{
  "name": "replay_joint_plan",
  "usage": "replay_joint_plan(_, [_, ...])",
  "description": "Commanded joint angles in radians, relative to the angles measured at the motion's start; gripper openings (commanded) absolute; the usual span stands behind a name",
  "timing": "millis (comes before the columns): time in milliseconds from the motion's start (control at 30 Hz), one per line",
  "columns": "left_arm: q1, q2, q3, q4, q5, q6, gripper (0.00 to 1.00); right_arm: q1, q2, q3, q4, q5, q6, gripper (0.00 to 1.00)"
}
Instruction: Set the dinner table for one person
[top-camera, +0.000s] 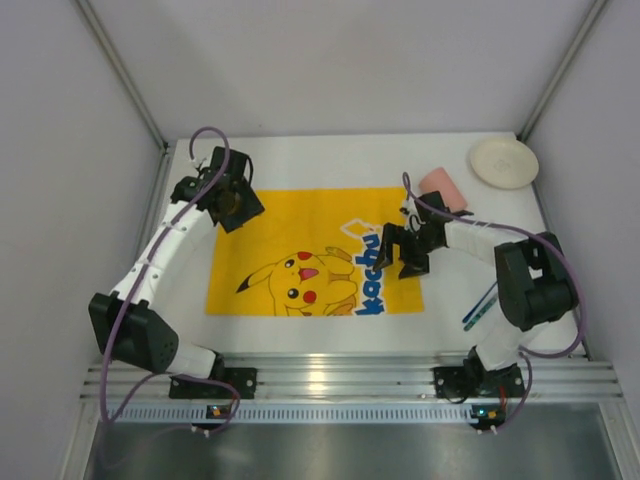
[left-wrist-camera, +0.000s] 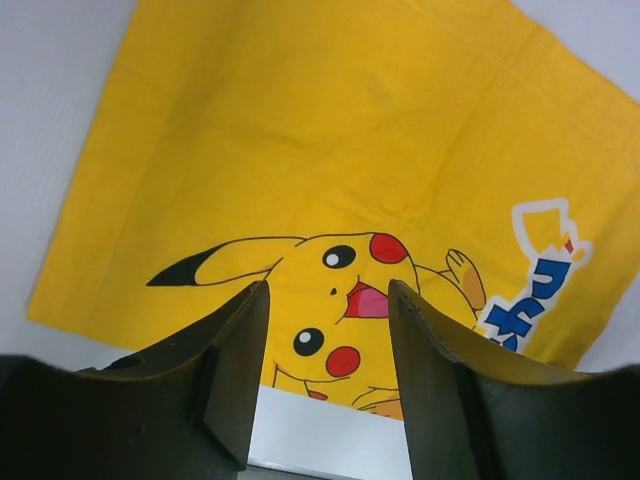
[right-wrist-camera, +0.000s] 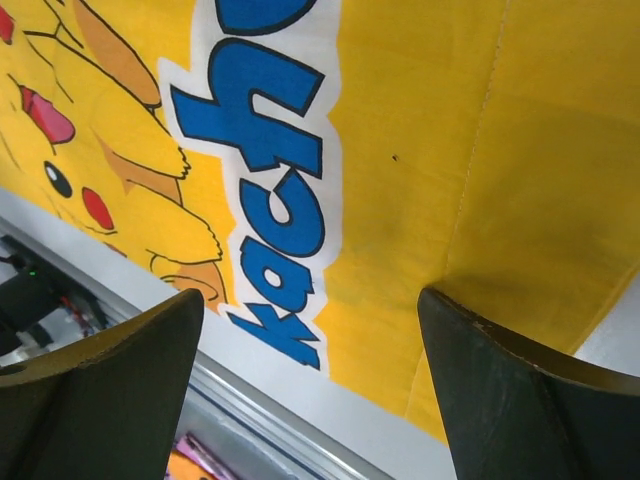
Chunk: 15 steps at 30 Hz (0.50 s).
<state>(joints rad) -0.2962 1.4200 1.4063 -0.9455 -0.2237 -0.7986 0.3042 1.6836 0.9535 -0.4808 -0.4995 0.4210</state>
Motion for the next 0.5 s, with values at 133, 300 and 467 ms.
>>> replay_joint_plan(133, [0.002, 0.045, 0.112, 0.008, -0.012, 0.042, 0.57, 0.064, -0.278, 0.169, -0.264, 0.142, -0.021, 0.98])
replay_joint_plan(300, [0.002, 0.106, 0.192, 0.011, -0.011, 0.085, 0.58, 0.134, -0.441, 0.534, -0.413, 0.314, -0.008, 1.00])
replay_joint_plan(467, [0.002, 0.193, 0.224, 0.059, 0.043, 0.104, 0.57, 0.087, -0.541, 0.376, -0.191, 0.557, 0.076, 1.00])
